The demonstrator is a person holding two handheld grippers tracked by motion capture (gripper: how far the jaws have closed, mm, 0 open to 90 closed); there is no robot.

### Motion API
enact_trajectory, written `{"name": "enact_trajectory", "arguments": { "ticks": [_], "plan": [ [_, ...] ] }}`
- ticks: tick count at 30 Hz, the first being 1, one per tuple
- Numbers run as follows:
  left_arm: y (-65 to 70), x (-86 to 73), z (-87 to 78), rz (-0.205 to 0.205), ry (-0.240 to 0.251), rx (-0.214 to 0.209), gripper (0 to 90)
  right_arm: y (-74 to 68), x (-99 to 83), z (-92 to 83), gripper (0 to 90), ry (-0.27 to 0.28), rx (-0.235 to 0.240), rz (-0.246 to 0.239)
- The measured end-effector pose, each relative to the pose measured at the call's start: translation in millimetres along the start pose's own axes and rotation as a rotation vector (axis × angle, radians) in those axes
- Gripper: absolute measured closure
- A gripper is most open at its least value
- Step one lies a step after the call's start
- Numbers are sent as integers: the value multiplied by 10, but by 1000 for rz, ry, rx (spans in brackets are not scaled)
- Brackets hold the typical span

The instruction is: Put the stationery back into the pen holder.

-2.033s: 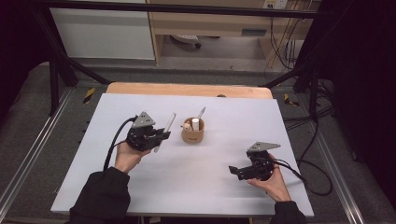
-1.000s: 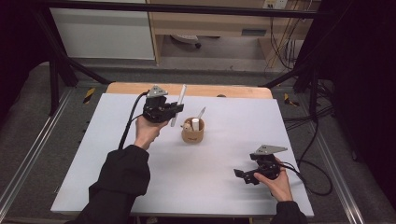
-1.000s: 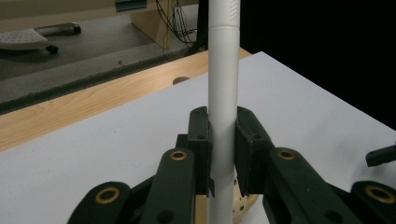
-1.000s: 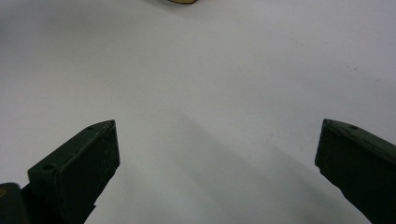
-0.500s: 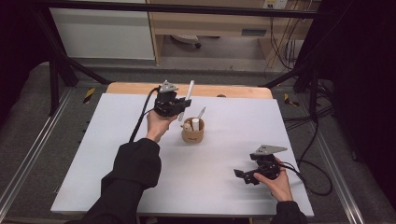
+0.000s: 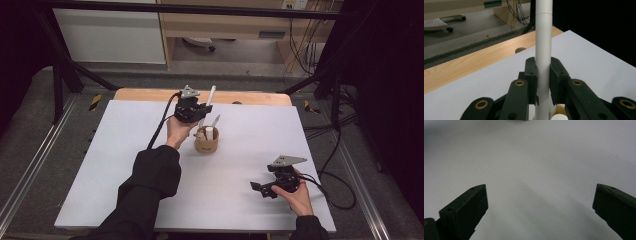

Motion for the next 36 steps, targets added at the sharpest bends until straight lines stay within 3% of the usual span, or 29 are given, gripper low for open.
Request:
{"name": "enact_trajectory", "arguments": {
  "ticks": [14, 30, 36],
  "plan": [
    [20, -179, 172, 7, -67, -36, 776, -4, -6, 6, 7, -3, 3, -2],
    [29, -300, 168, 33, -141, -49, 776, -8, -17, 15, 8, -16, 4, -11],
    [10, -346, 137, 27, -142, -48, 775, -8, -17, 14, 8, -16, 4, -12]
  ]
}}
Point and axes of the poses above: each handheld gripper's, and its own axes: z roughly forward along the jaws, x roughly out of its top, y roughly to its right, the point moved 2 cm from there along z, roughly forward along the jaws, and after that the axes turned 9 degrees about y, right-handed, at the moved point
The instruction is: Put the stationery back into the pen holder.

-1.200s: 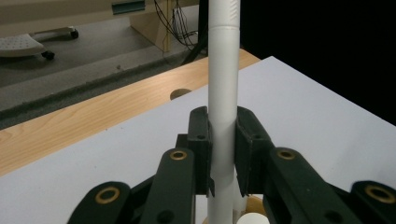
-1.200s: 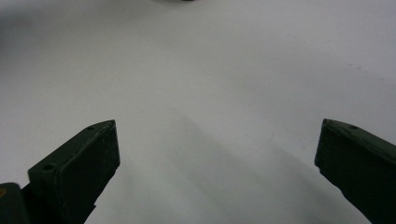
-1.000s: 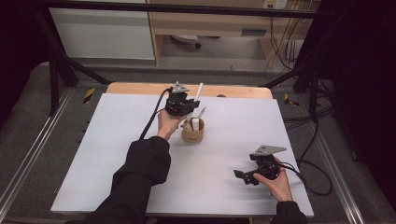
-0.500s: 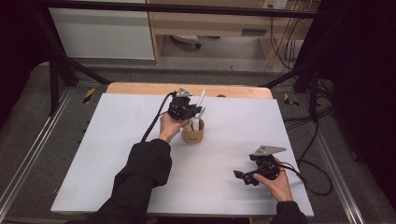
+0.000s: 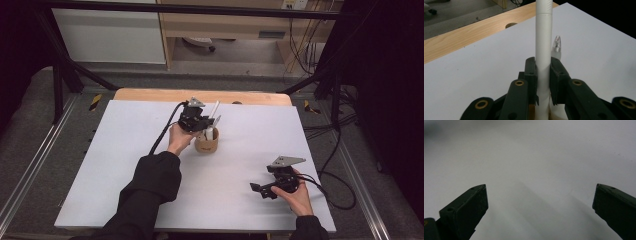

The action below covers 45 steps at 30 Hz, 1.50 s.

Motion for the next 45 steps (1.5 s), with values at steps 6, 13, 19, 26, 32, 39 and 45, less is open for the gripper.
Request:
{"name": "enact_trajectory", "arguments": {
  "ticks": [6, 13, 19, 26, 32, 39, 45],
  "plan": [
    [-19, -34, -37, -10, 3, -15, 775, -1, -2, 6, 9, 0, 1, -2],
    [-6, -50, -19, -8, -6, -17, 775, 2, -2, 4, 9, 2, 0, -6],
    [4, -68, -20, -14, -14, -32, 774, 3, -1, 4, 9, 2, 1, -8],
    [10, -104, -20, -3, -29, -33, 773, 2, -1, 3, 9, 2, 1, -8],
    [-12, -112, -51, -3, -40, -37, 754, -4, -6, 13, 9, -7, 2, -3],
    [-31, -47, -143, 1, -22, -22, 670, -4, -7, 16, 9, -6, 3, -3],
    [-43, 5, -284, 5, -38, -13, 556, -4, -6, 13, 9, -5, 1, -1]
  ]
}}
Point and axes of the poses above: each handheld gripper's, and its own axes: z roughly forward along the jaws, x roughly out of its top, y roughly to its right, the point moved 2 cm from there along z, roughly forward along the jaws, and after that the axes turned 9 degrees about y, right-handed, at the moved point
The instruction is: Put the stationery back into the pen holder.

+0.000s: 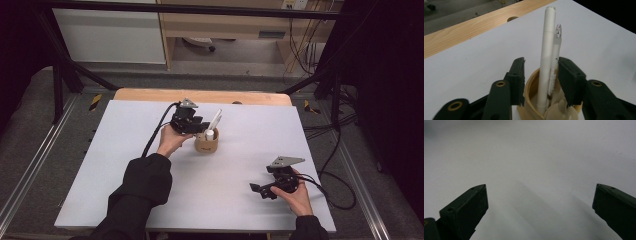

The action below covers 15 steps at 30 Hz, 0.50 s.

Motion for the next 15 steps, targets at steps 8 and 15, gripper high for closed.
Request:
{"name": "enact_trajectory", "arguments": {
  "ticks": [8, 15],
  "plan": [
    [-27, -22, -301, 0, -23, 16, 410, 2, -1, 2, 9, -2, -2, -3],
    [-73, -159, -613, 6, -25, 47, 305, 5, -3, 9, 8, -8, -3, -7]
  ]
}}
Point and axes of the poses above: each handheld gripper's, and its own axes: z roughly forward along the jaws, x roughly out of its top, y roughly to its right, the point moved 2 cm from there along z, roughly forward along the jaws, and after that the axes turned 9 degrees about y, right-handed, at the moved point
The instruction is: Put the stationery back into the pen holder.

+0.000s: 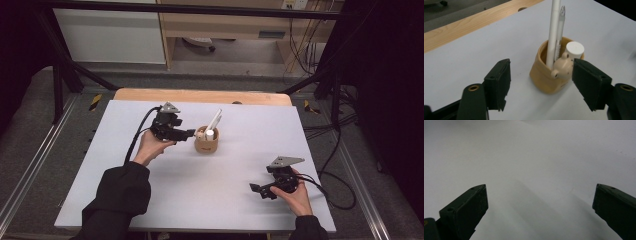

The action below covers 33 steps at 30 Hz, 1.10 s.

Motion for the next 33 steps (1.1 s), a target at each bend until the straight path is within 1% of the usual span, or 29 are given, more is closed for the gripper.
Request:
{"name": "enact_trajectory", "arguments": {
  "ticks": [1, 4, 8, 12, 15, 23, 27, 29, 33],
  "plan": [
    [-5, -34, -51, 5, 1, 4, 292, -2, 0, 0, 8, -1, 0, 2],
    [-11, -117, -149, 21, -21, 15, 219, -3, -1, 2, 8, 0, -1, 3],
    [-8, -265, -270, 37, -34, 34, 170, 0, -1, 3, 7, -2, -6, 2],
    [1, -444, -377, 27, -38, 33, 140, 1, -3, 3, 7, -4, -10, 1],
    [7, -596, -452, 33, -48, 38, 134, 3, -3, 4, 8, -4, -12, 2],
    [-5, -990, -642, 2, -53, 30, 135, 4, -5, 2, 7, -5, -17, 4],
    [-14, -1178, -729, -5, -61, 32, 135, 2, -8, 4, 7, -13, -19, 6],
    [-21, -1261, -767, -18, -63, 30, 135, 3, -11, 5, 7, -14, -21, 2],
    [-40, -1405, -844, -32, -71, 25, 135, 2, -12, 4, 7, -17, -21, 1]
  ]
}}
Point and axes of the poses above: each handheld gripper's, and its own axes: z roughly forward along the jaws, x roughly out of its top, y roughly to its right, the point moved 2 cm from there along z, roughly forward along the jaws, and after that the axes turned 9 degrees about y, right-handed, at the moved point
